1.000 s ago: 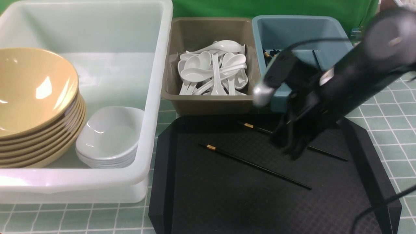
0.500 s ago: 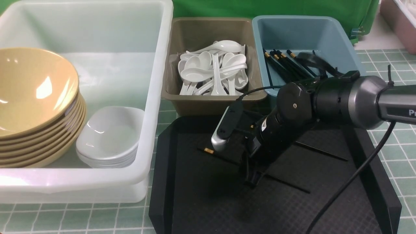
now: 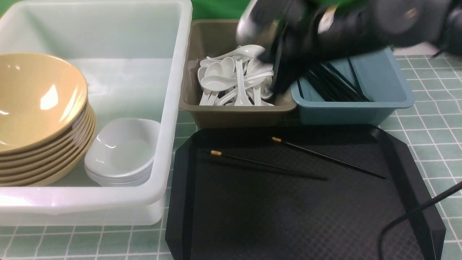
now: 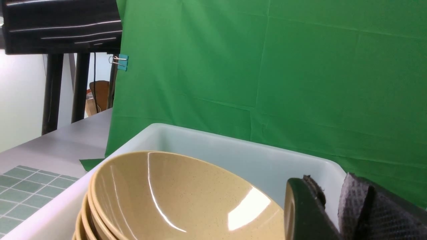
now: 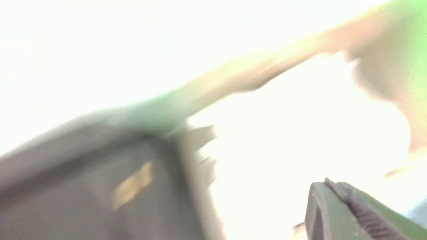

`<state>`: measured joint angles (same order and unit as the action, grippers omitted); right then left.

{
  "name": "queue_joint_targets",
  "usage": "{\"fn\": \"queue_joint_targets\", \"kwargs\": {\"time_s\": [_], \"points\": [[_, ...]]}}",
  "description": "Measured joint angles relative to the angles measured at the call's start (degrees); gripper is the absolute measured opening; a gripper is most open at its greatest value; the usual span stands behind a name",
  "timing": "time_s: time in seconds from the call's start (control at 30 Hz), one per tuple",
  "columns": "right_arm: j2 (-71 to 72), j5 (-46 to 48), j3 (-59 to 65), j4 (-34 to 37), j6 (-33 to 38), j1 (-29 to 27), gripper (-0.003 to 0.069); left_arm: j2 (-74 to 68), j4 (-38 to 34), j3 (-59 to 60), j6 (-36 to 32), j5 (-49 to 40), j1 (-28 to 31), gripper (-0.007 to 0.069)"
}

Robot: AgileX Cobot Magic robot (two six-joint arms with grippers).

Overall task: On blue table put chopsticks spoon bowls plates into blue grey white boxes.
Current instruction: 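Grasp the chopsticks with the right gripper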

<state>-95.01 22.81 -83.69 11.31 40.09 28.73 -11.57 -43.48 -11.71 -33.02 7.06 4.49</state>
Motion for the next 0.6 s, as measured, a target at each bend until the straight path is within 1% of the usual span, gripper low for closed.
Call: {"fn": "queue_joint_targets", "kwargs": {"time_s": [0.03, 0.1, 0.17, 0.2, 0.27, 0.3, 0.33, 0.37, 0.4, 0.47, 0.5, 0.57, 0.6], "points": [[-0.08, -2.05, 0.00, -0.05, -0.30, -0.74, 0.0039, 0.00, 0.00, 0.00, 0.00, -0.01, 0.00, 0.0130], [-1.93, -8.52, -0.07, -0.25, -3.93, -4.18, 0.0039, 0.00, 0.00, 0.00, 0.00, 0.01, 0.00, 0.0130], [-3.39, -8.08, -0.07, -0.31, -6.80, -6.07, 0.0039, 0.00, 0.00, 0.00, 0.00, 0.07, 0.00, 0.0130], [-4.95, -0.85, 0.03, -0.51, -9.14, -7.42, 0.0039, 0.00, 0.00, 0.00, 0.00, 0.07, 0.00, 0.0130], [-5.63, 7.00, 0.10, 0.02, -8.30, -7.34, 0.0039, 0.00, 0.00, 0.00, 0.00, 0.02, 0.00, 0.0130], [-6.11, 15.38, 0.21, 1.60, -5.68, -6.85, 0.0039, 0.00, 0.00, 0.00, 0.00, -0.05, 0.00, 0.0130], [-6.74, 21.72, 0.28, 3.06, -1.91, -6.14, 0.0041, 0.00, 0.00, 0.00, 0.00, -0.05, 0.00, 0.0130], [-7.66, 26.33, 0.33, 4.22, 0.35, -5.18, 0.0046, 0.00, 0.00, 0.00, 0.00, -0.17, 0.00, 0.0130], [-8.60, 28.48, 0.33, 4.73, 1.83, -4.41, 0.0055, 0.00, 0.00, 0.00, 0.00, -0.24, 0.00, 0.0130], [-9.67, 29.35, 0.33, 5.12, 2.66, -3.72, 0.0070, 0.00, 0.00, 0.00, 0.00, -0.37, 0.00, 0.0130], [-11.76, 28.99, 0.33, 5.48, 3.57, -2.97, 0.0112, 0.00, 0.00, 0.00, 0.00, -0.51, 0.00, 0.0130], [-13.65, 28.15, 0.33, 5.35, 3.65, -2.90, 0.0165, 0.00, 0.00, 0.00, 0.00, -0.57, 0.00, 0.0130], [-14.15, 27.92, 0.33, 5.20, 3.70, -2.90, 0.0180, 0.00, 0.00, 0.00, 0.00, -0.57, 0.00, 0.0130]]}}
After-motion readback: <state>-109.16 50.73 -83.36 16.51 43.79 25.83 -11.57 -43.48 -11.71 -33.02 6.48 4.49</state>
